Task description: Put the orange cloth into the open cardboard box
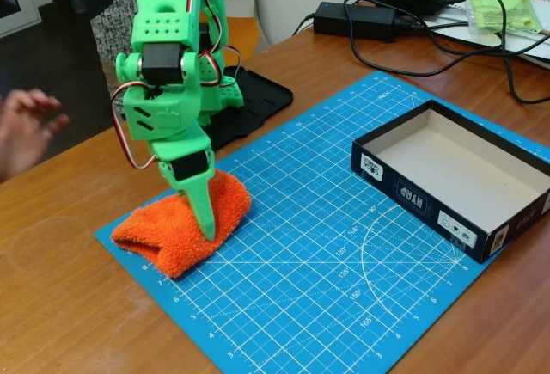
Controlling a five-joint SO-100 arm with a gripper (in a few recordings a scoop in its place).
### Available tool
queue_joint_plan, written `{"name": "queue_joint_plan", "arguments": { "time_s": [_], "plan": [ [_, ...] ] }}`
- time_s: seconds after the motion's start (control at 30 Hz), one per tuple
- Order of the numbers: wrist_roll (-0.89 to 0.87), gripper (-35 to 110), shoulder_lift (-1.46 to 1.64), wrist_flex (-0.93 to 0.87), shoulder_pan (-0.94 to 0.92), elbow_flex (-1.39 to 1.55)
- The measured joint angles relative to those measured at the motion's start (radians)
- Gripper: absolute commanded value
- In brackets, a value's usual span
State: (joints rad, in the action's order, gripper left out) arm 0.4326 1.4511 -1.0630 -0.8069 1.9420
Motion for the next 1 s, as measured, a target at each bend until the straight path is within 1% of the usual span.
{"name": "queue_joint_plan", "arguments": {
  "time_s": [0.07,0.17,0.23,0.33,0.47,0.53,0.57,0.63,0.67,0.73,0.9,1.0],
  "plan": [
    [-0.015,0,-0.009,0.008,0.011,-0.035],
    [-0.074,0,0.012,0.017,0.005,-0.023],
    [-0.075,0,0.058,0.018,0.002,0.012],
    [-0.064,0,0.173,0.005,-0.014,0.038],
    [-0.066,0,0.350,-0.069,-0.034,0.051],
    [-0.071,0,0.436,-0.104,-0.017,0.052],
    [-0.086,0,0.528,-0.141,-0.006,0.054],
    [-0.098,0,0.592,-0.163,0.006,0.067],
    [-0.109,0,0.624,-0.166,0.023,0.084],
    [-0.160,0,0.726,-0.241,0.078,0.135],
    [-0.288,0,1.046,-0.270,0.270,0.295],
    [-0.347,0,1.074,-0.278,0.330,0.290]
  ]
}}
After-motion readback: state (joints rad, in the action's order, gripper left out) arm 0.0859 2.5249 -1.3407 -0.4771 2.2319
